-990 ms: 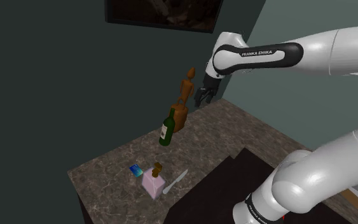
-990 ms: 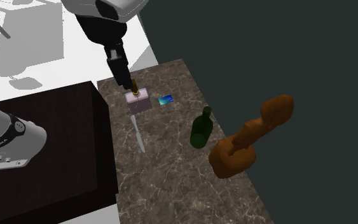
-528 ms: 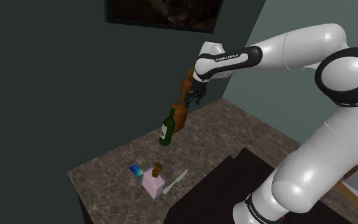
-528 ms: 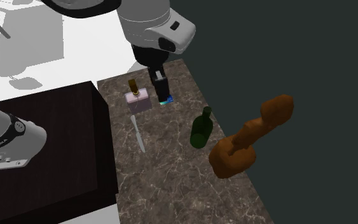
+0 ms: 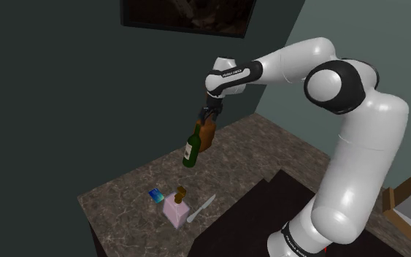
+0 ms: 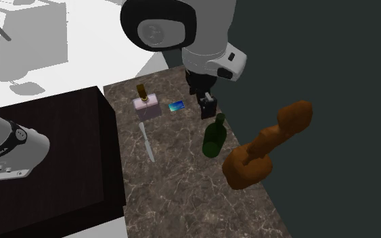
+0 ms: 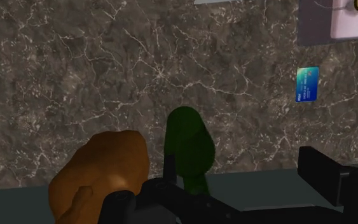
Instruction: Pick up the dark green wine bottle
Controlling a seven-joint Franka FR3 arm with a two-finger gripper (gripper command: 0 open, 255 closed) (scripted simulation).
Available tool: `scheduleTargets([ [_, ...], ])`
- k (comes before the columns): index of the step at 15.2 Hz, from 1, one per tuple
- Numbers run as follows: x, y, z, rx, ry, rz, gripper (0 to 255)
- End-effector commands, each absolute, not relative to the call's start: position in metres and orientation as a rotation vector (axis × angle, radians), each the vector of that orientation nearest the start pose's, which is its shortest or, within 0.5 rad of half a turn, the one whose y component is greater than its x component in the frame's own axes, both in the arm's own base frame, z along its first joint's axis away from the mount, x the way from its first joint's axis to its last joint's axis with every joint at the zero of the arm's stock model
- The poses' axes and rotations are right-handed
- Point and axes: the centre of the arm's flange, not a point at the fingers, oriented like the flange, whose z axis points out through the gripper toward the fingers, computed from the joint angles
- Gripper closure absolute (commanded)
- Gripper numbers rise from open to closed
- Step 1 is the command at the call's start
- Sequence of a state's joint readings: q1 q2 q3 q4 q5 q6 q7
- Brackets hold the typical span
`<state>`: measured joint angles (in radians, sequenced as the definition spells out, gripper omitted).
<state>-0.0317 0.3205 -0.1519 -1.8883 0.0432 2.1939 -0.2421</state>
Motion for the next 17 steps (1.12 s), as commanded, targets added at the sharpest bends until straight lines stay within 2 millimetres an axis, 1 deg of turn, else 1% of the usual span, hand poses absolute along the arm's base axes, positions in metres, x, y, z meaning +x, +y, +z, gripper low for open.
scheduleTargets([
  [1,0.633,-0.113,0.320,-3.153,-0.070,0.028,0],
  [6,0.683,-0.126,0.278,-3.159,-0.082,0.045,0],
  [13,0.683,-0.126,0.241,-3.159,-0.082,0.045,0],
  [14,0.683,-0.126,0.238,-3.159,-0.082,0.045,0],
  [16,0.683,-0.126,0.238,-3.159,-0.082,0.045,0],
  [17,0.683,-0.126,0.238,-3.159,-0.082,0.045,255],
])
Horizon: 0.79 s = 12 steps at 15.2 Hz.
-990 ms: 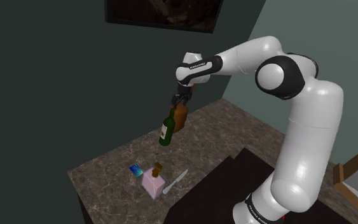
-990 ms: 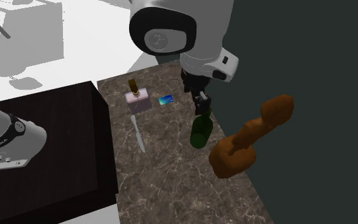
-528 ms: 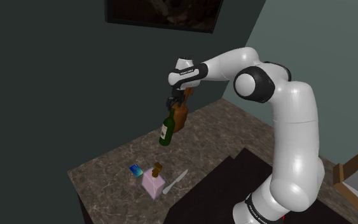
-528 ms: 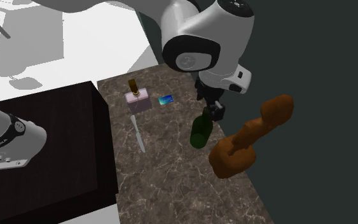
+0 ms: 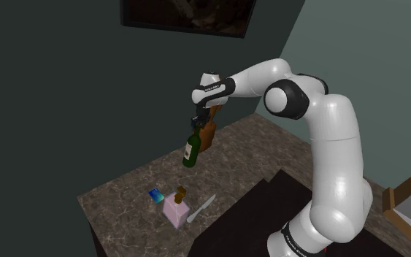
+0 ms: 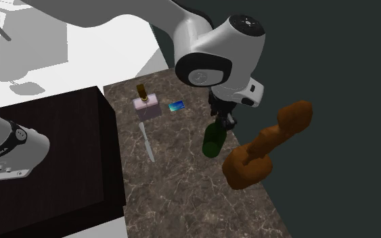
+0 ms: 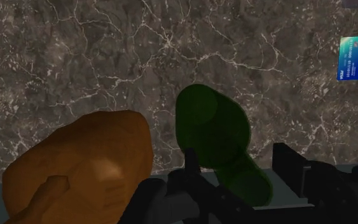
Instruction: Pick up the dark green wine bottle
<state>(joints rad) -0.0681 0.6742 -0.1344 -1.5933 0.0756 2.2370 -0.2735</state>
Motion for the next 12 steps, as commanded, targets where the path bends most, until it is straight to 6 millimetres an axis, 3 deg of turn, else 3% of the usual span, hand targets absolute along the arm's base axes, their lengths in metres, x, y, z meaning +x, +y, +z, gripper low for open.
scheduleTargets([
  [1,0.683,-0.125,0.238,-3.159,-0.082,0.045,255],
  [9,0.683,-0.126,0.238,-3.159,-0.082,0.045,255],
  [12,0.683,-0.126,0.254,-3.159,-0.082,0.045,255],
])
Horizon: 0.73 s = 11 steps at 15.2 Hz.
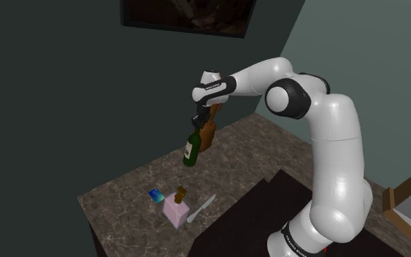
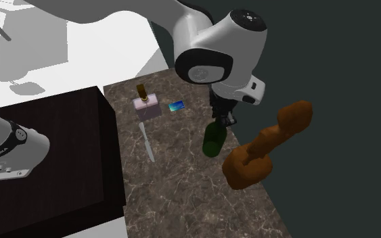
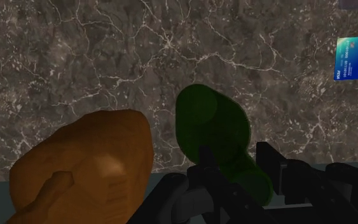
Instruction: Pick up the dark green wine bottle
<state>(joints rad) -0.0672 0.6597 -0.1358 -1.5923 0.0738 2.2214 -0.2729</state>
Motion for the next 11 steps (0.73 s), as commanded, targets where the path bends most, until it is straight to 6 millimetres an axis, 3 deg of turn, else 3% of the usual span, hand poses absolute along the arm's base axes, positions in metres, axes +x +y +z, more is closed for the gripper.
scheduleTargets([
  [1,0.683,-0.126,0.259,-3.159,-0.082,0.045,255],
  [11,0.683,-0.126,0.312,-3.159,-0.082,0.045,255],
])
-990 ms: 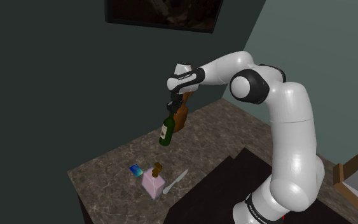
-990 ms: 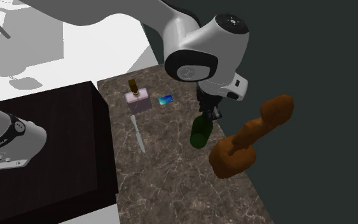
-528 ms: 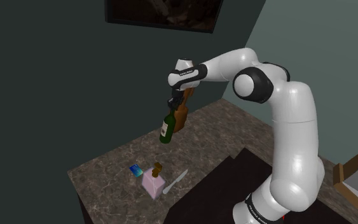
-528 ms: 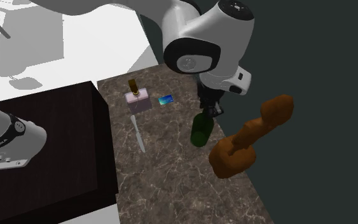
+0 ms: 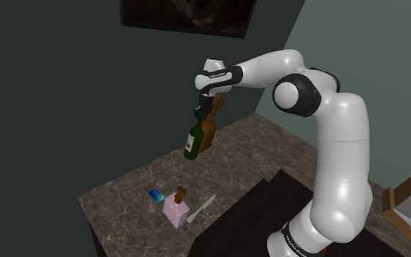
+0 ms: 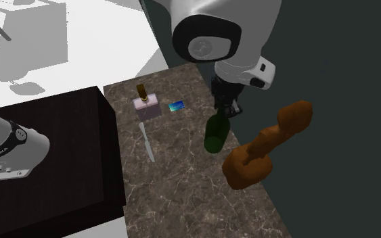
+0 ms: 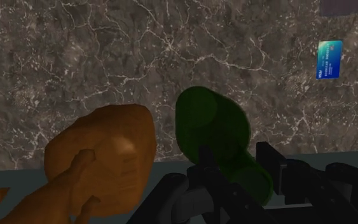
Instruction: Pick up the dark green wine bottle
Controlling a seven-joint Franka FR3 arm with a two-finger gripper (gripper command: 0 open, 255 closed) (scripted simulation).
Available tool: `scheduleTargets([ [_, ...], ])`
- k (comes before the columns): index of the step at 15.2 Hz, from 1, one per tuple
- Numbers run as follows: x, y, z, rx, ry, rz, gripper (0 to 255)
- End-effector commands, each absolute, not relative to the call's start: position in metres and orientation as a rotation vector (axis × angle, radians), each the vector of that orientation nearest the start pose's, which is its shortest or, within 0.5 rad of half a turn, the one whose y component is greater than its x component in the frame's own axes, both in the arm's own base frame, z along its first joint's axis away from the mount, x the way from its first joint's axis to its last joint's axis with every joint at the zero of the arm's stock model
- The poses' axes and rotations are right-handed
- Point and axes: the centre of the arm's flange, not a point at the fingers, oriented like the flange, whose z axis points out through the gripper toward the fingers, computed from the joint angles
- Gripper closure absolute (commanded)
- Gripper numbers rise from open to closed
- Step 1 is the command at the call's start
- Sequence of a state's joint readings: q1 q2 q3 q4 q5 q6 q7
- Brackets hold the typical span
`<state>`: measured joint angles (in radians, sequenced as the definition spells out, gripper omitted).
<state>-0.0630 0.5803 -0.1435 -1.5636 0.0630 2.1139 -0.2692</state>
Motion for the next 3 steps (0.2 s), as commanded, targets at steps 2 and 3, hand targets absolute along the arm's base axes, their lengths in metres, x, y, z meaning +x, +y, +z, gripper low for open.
scheduleTargets([
  [2,0.6831,-0.1256,0.3184,-3.159,-0.082,0.045,255],
  [3,0.6831,-0.1256,0.3184,-3.159,-0.082,0.045,255],
])
